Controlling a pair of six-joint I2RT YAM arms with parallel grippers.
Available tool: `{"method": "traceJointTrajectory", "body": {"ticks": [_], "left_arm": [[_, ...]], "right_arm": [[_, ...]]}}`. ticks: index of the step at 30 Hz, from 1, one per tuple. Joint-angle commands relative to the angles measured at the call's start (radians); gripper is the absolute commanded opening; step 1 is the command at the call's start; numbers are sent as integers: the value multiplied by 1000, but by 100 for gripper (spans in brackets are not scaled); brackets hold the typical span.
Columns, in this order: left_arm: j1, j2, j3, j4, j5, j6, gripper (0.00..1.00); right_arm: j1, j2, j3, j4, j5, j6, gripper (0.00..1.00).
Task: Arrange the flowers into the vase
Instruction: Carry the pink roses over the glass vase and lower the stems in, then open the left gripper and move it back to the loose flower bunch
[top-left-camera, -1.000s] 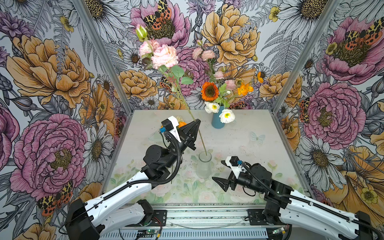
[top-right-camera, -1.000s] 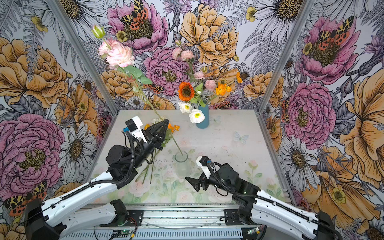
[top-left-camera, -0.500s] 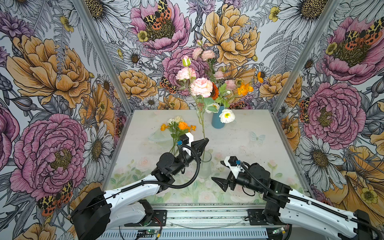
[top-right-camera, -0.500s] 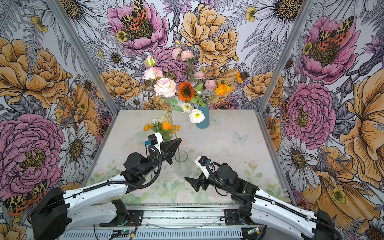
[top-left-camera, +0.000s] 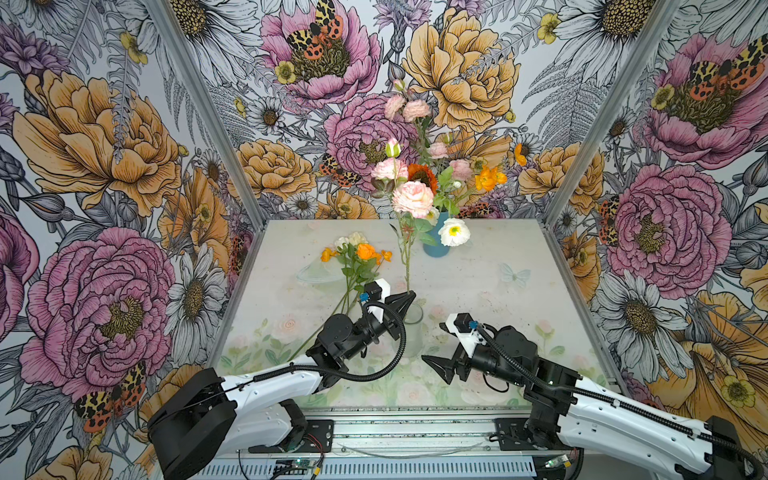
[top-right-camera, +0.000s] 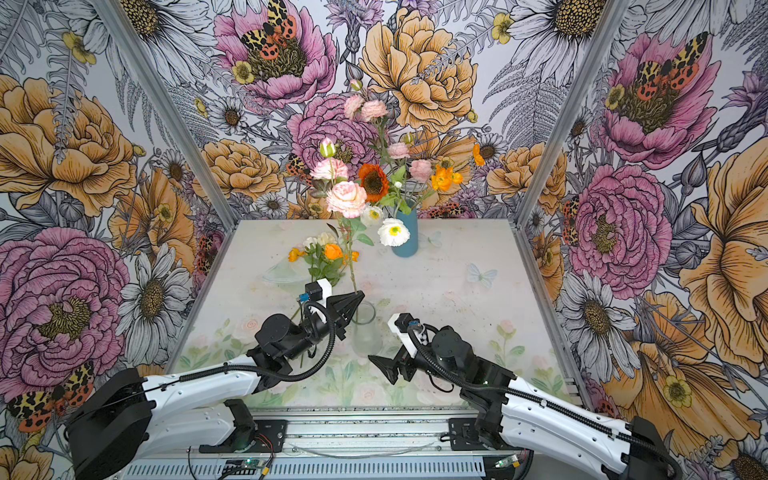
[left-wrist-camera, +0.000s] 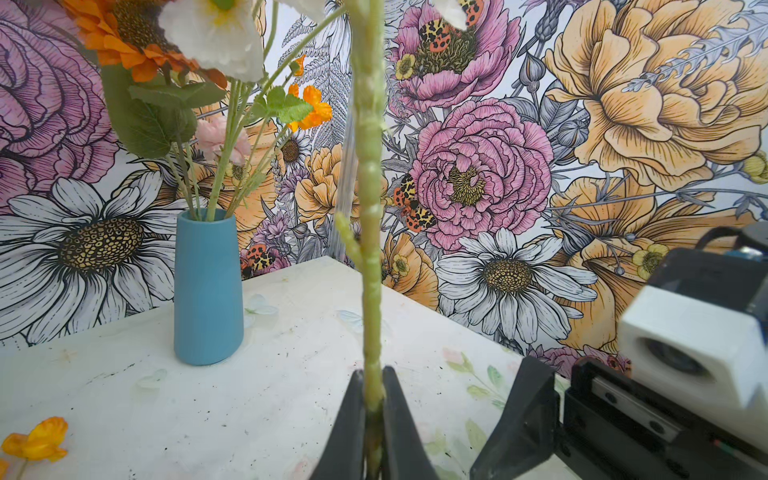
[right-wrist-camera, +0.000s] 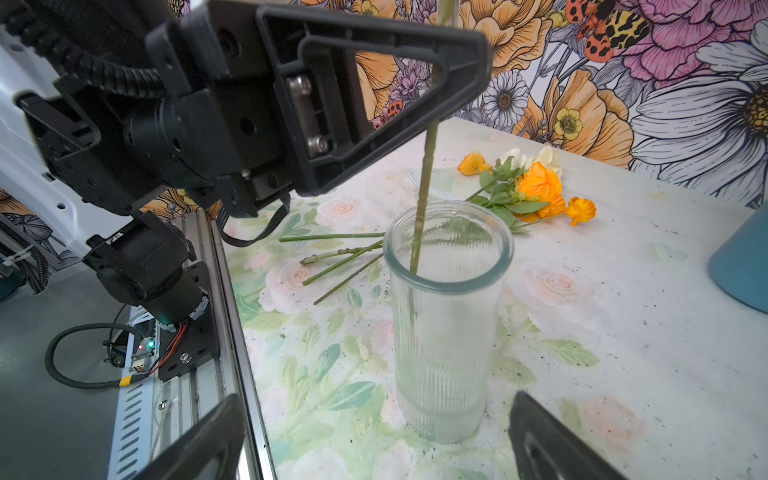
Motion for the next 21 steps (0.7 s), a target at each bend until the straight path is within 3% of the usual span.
{"method": "traceJointTrajectory", "body": {"ticks": [1, 4, 10, 13, 17, 19, 21], "left_arm": [[-5, -16, -20, 41, -29, -11, 14], [-5, -34, -26, 17, -43, -10, 26], [-4, -83, -26, -42, -68, -5, 43], [-5, -129, -15, -117, -95, -12, 64], [1, -238, 63, -456, -239, -59, 97], [16, -289, 97, -610, -264, -55, 99], [35, -335, 108, -726, -362, -63, 99]], "right_arm": [[6, 10, 18, 35, -9, 4, 99], [5, 18, 15, 43, -12, 5, 100], [6, 28, 12, 56, -16, 9, 99], [5, 33, 9, 65, -18, 11, 100], [6, 39, 12, 72, -20, 13, 100], [6, 34, 13, 71, -13, 12, 100], [7, 25, 13, 70, 1, 7, 99]]}}
